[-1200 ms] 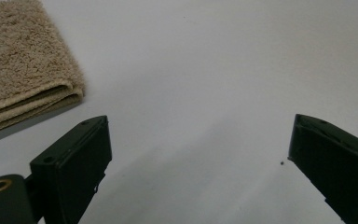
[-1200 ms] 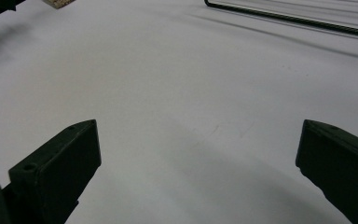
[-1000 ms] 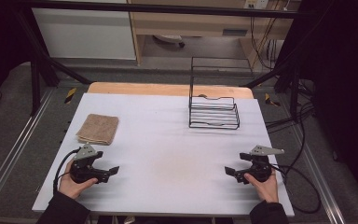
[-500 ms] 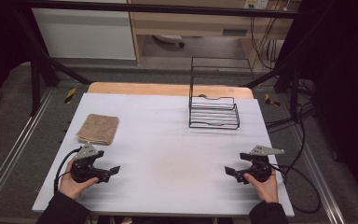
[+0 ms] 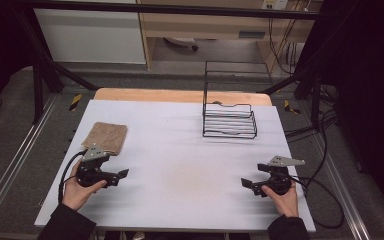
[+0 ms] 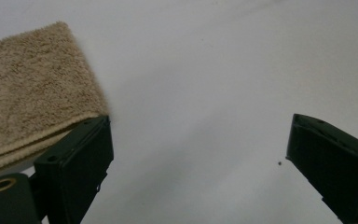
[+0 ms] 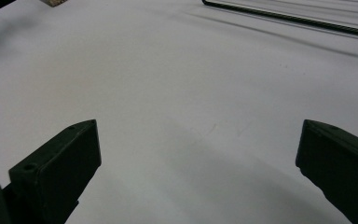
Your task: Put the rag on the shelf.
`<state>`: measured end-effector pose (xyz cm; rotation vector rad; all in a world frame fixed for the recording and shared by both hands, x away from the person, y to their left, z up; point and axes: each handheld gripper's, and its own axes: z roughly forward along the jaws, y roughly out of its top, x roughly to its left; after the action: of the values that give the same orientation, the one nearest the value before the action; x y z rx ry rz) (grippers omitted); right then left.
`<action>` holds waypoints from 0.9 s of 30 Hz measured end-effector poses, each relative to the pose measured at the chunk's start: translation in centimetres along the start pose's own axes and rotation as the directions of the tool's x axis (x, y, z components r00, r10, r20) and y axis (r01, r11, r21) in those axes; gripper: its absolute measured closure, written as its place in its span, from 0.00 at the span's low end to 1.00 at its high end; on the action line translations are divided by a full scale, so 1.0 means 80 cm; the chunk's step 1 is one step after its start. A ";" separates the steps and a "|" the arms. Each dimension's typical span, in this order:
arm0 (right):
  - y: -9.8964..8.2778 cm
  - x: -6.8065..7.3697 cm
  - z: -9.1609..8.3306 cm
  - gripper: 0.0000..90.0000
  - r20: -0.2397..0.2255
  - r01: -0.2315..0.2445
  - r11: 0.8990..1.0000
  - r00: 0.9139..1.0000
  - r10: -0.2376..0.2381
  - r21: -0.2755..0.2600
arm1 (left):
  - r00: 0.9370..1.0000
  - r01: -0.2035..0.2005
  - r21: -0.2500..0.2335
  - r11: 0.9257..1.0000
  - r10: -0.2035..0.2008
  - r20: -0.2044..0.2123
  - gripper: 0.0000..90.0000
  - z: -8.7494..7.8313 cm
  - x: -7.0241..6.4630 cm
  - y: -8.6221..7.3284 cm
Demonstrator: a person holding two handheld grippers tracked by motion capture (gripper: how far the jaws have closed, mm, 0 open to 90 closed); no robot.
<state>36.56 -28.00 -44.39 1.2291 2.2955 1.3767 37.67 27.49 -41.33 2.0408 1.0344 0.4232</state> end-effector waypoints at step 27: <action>0.000 0.001 0.003 0.01 -0.003 -0.001 1.000 1.000 0.001 0.012 | 0.979 0.043 0.105 0.994 -0.021 -0.201 0.52 0.062 0.056 0.032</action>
<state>36.63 -27.82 -44.54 1.2323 2.3091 1.3673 44.74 27.64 -42.73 2.1070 1.2332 0.5751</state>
